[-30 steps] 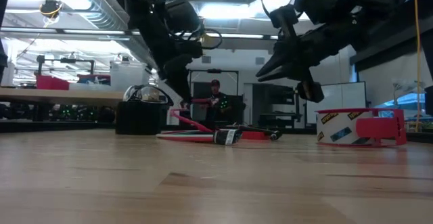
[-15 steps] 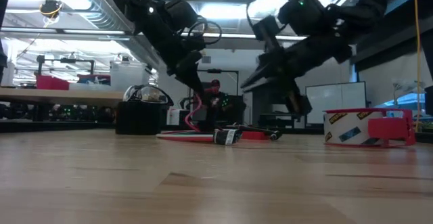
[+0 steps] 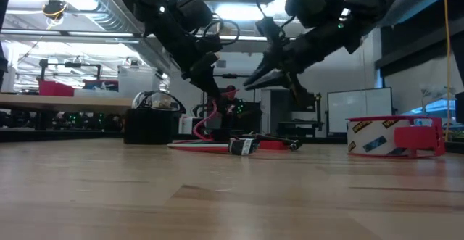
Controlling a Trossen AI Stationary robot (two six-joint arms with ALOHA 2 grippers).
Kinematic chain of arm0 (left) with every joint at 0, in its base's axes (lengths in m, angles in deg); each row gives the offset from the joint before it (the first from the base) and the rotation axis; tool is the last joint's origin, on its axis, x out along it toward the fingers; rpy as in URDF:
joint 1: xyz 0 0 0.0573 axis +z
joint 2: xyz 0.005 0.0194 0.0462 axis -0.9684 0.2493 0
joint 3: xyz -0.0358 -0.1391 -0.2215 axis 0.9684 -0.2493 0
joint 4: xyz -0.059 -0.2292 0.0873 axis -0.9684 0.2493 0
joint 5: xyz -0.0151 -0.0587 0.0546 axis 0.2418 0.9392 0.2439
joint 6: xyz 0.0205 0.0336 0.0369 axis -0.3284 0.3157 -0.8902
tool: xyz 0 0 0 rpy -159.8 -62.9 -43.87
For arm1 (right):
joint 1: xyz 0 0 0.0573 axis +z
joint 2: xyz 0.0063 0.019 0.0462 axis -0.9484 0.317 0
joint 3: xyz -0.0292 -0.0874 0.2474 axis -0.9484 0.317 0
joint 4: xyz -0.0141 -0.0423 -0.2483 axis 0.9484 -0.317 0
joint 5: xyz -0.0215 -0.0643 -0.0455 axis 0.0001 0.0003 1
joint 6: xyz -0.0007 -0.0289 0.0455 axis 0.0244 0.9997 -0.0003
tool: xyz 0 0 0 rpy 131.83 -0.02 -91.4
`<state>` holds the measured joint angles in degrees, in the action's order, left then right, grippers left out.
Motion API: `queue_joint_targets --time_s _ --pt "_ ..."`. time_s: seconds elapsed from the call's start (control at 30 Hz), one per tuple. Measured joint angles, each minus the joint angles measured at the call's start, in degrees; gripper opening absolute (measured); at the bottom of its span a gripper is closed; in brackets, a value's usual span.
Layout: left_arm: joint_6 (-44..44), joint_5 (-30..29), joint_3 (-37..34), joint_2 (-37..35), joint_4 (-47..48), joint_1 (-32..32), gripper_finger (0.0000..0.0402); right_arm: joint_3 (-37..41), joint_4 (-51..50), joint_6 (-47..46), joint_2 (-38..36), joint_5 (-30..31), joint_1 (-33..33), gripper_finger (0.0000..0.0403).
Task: Coil cords
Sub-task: Coil the red wire onto the spool
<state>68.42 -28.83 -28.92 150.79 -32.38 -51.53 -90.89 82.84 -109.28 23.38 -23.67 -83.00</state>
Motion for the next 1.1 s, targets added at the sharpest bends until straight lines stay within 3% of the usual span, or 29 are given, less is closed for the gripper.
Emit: queue_joint_targets --time_s 0.2,0.43,0.73,1.1 --pt "0.81 0.46 0.0 0.02 0.06 -0.94 0.0006 -0.04 0.02 1.58 0.0 -1.5 -2.72 0.0037" --pt "1.05 0.44 0.0 0.02 0.07 -1.13 0.0056 -0.04 4.65 6.17 0.0 -4.93 -2.76 0.0074" --pt "-0.11 0.45 0.0 0.04 0.09 -1.18 0.0101 -0.04 4.63 6.28 0.0 4.49 -3.92 0.013" --pt "2.49 0.43 0.0 0.04 2.41 -1.18 0.0089 -0.04 4.02 1.08 0.0 -3.04 -9.64 0.0129"
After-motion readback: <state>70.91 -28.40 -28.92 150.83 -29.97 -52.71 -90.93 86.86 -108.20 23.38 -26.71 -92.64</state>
